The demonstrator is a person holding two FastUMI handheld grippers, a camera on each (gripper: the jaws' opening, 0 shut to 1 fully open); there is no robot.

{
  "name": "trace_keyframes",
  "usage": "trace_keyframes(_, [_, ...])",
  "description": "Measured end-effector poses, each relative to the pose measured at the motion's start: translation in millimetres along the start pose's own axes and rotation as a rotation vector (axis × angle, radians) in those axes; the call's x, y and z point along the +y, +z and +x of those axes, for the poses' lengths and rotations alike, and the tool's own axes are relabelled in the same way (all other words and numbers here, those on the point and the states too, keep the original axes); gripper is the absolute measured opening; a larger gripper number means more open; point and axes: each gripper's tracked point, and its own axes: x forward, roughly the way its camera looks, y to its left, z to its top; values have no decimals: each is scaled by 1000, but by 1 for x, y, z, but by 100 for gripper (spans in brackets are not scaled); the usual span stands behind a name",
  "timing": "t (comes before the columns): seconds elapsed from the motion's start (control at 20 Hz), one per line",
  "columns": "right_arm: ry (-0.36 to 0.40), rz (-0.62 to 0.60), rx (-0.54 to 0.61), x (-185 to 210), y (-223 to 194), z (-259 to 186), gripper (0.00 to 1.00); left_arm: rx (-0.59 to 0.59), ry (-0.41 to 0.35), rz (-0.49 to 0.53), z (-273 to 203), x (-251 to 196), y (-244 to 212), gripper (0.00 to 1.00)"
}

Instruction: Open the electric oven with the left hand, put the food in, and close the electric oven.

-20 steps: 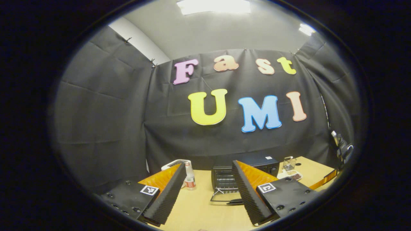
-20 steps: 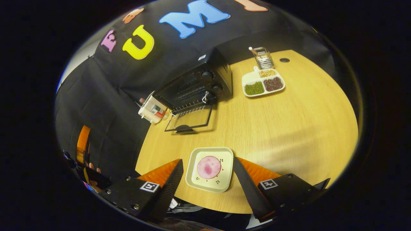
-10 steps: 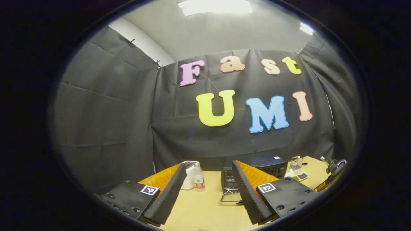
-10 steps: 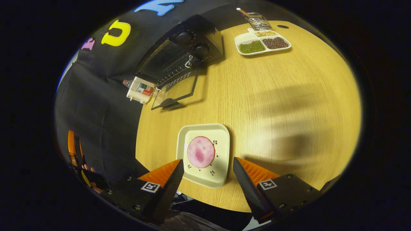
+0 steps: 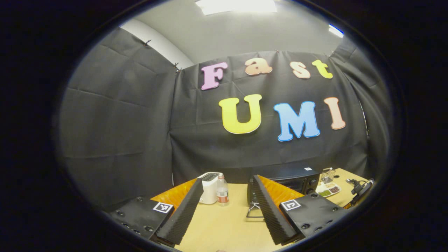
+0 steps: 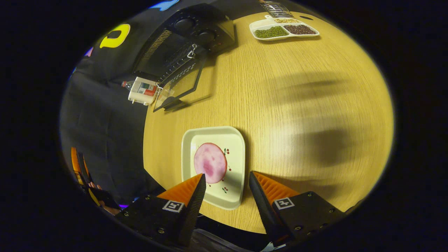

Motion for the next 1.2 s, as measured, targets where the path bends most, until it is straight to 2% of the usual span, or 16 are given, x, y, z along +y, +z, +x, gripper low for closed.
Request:
trace_keyframes(0.05, [2,6,4,0,1,0,78,4,2,-1,2,1,-3,100])
trace_keyframes(0.1, [-3,12,10,-1,1,1,68,6,4,-4,2,3,-4,100])
trace_keyframes(0.15, [-3,17,14,-1,0,2,78,8,7,-7,2,5,-4,100])
trace_keyframes(0.2, [-27,17,10,-6,3,3,76,11,10,-11,3,7,-5,100])
trace_keyframes(0.25, [-108,3,-4,-25,4,12,76,16,12,-19,3,7,-8,100])
trace_keyframes(0.35, [-106,22,-7,-22,5,8,11,21,17,-34,5,9,-10,100])
trace_keyframes(0.55, [-126,7,-9,-27,6,5,10,32,24,-48,9,13,-15,100])
trace_keyframes(0.6, [-131,19,-25,-29,6,8,14,31,23,-51,9,13,-14,100])
trace_keyframes(0.65, [-128,11,-23,-27,10,4,4,29,21,-52,9,12,-13,100])
trace_keyframes(0.8, [-138,-15,-36,-25,5,6,0,20,13,-45,10,12,-11,100])
trace_keyframes(1.2, [-34,54,-91,-17,9,-15,0,-2,20,-52,12,23,-5,100])
